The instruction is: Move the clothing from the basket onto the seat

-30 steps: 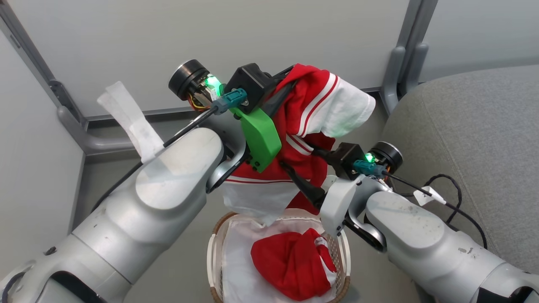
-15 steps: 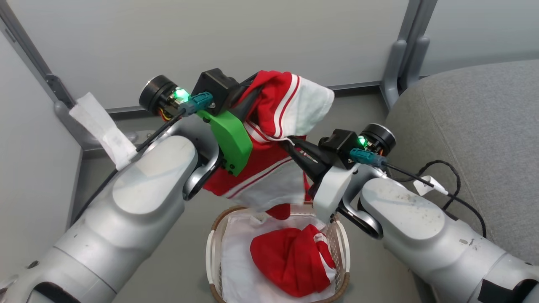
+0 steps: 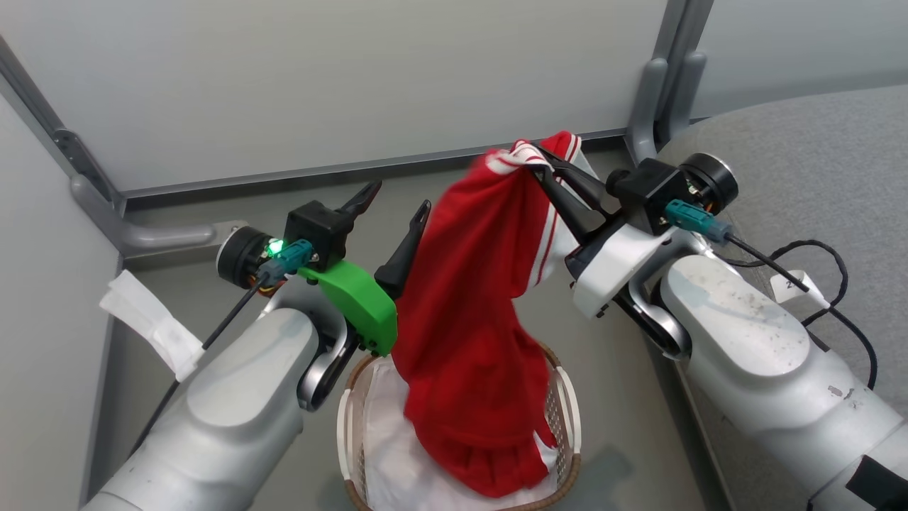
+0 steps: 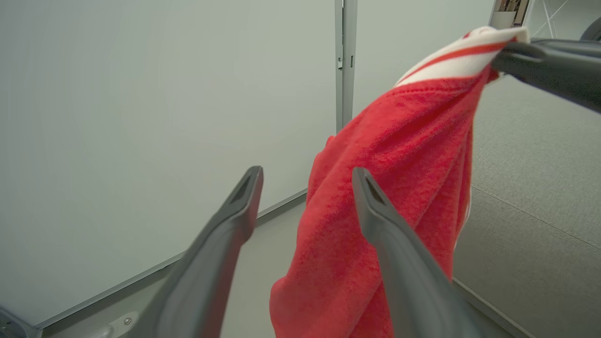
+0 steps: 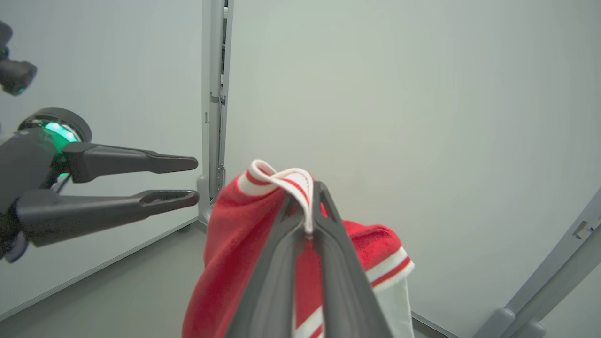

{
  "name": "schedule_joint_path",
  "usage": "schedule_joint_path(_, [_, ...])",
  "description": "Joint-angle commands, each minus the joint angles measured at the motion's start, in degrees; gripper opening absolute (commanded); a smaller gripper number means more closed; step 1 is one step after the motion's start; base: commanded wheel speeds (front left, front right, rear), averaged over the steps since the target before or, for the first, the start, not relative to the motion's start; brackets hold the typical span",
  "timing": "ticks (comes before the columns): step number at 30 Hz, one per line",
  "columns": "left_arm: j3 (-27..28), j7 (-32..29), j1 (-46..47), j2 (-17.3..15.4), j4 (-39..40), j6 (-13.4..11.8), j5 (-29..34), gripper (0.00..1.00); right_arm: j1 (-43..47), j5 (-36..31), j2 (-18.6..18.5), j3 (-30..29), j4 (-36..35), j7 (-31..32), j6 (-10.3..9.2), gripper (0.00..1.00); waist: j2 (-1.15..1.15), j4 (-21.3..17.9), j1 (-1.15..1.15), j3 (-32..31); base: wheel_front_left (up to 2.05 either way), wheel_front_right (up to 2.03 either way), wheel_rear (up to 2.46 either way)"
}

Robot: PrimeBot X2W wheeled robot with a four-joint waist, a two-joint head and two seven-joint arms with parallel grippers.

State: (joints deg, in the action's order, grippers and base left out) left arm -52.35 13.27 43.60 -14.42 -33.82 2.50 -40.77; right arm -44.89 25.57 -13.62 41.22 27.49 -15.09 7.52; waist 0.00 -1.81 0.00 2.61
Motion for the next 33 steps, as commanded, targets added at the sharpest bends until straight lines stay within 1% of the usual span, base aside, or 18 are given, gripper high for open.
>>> schedule_joint_path(1, [0.22,0.62,-1.26,0.09,-0.11,-0.40,-0.09,1.00,0.92,-0.55,-0.57,-1.04,-0.33,-0.13,-0.06,0.00,0.00,-0.11,0.00,0.08,0.00,0.00,0.00])
schedule_joint_path(5, [0.62,1.53,-3.84,0.38,0.37,-0.21,0.18,1.00,0.87,-1.85,-1.49,-3.68,-0.88,-0.12,-0.06,0.00,0.00,-0.41,0.00,0.31,0.00,0.00,0.00])
schedule_joint_path(9, [1.19,1.85,-6.21,1.04,1.44,0.03,0.21,1.00,1.25,-2.72,-3.20,-5.97,-1.77,-0.12,-0.06,0.00,0.00,-1.11,0.00,0.53,0.00,0.00,0.00])
schedule_joint_path(15, [1.98,1.98,-9.36,1.71,3.93,-0.35,1.99,1.00,2.75,-3.90,-6.08,-8.21,-3.36,-0.12,-0.06,0.00,0.00,-3.49,0.00,1.04,0.00,0.00,0.00])
schedule_joint_path(20, [3.52,1.95,-11.80,2.06,6.45,-0.41,4.12,1.00,3.96,-4.32,-8.24,-9.47,-4.88,-0.12,-0.06,0.00,0.00,-6.87,0.00,1.97,0.00,0.00,0.00])
schedule_joint_path(24, [4.40,1.95,-12.48,2.20,7.45,-0.42,5.69,1.00,4.15,-4.52,-9.26,-10.33,-5.90,-0.12,-0.07,0.00,0.00,-10.23,0.00,3.19,0.00,0.00,0.00])
schedule_joint_path(33, [5.27,1.88,-11.54,2.83,9.03,0.09,8.21,1.00,4.09,-5.18,-10.23,-12.72,-7.84,-0.12,-0.07,0.00,0.00,-16.86,0.00,6.33,0.00,0.00,0.00])
